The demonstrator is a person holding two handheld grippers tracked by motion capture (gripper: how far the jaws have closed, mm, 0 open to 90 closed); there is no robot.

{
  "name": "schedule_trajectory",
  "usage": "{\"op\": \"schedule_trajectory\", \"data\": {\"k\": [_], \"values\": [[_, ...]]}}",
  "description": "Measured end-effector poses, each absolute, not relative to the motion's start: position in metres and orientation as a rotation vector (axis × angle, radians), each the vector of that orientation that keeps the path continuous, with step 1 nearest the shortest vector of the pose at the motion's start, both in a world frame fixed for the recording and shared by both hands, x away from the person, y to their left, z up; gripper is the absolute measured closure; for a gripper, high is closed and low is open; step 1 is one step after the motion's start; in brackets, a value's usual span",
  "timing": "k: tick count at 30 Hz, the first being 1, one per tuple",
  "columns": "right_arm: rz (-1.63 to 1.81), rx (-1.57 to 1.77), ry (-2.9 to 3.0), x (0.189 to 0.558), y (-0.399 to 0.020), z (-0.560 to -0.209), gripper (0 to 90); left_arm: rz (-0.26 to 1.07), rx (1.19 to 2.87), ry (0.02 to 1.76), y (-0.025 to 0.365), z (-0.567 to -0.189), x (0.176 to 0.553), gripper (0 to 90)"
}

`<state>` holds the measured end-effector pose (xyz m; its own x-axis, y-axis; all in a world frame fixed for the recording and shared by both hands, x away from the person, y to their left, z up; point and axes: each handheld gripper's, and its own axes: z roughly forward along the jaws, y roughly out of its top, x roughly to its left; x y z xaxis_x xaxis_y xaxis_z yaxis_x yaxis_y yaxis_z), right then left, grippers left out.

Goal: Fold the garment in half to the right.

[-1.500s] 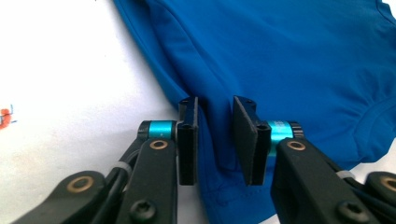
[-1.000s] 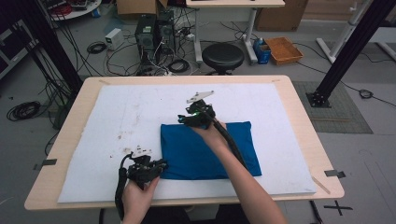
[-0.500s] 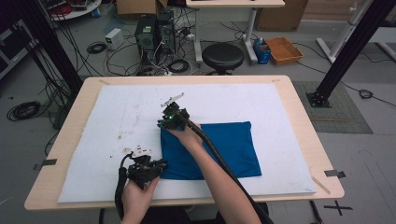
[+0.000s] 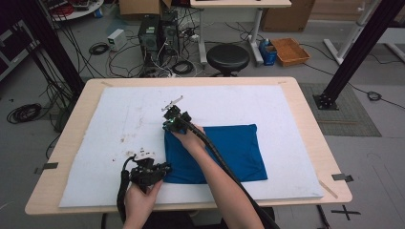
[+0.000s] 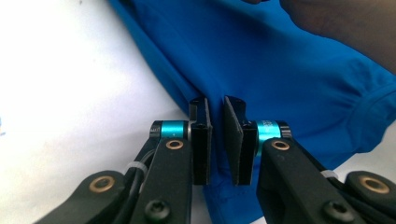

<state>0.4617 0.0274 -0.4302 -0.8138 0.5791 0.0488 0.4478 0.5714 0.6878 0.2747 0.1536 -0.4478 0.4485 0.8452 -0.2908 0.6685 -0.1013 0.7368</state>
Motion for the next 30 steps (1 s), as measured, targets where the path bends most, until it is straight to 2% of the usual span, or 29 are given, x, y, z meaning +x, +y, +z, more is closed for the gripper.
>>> {"op": "schedule_trajectory", "data": {"k": [12,21,30], "values": [[1.268,0.831,2.579,0.455,-0.014,-0.385,88.1,0.254,1.847,1.123,0.134,-0.418,0.270,83.5],[1.331,0.862,2.558,0.458,-0.089,-0.355,88.2,0.176,1.849,0.988,0.078,-0.400,0.279,83.6],[1.298,0.920,2.536,0.460,-0.162,-0.352,88.1,0.091,1.886,0.906,0.016,-0.405,0.295,83.6]]}}
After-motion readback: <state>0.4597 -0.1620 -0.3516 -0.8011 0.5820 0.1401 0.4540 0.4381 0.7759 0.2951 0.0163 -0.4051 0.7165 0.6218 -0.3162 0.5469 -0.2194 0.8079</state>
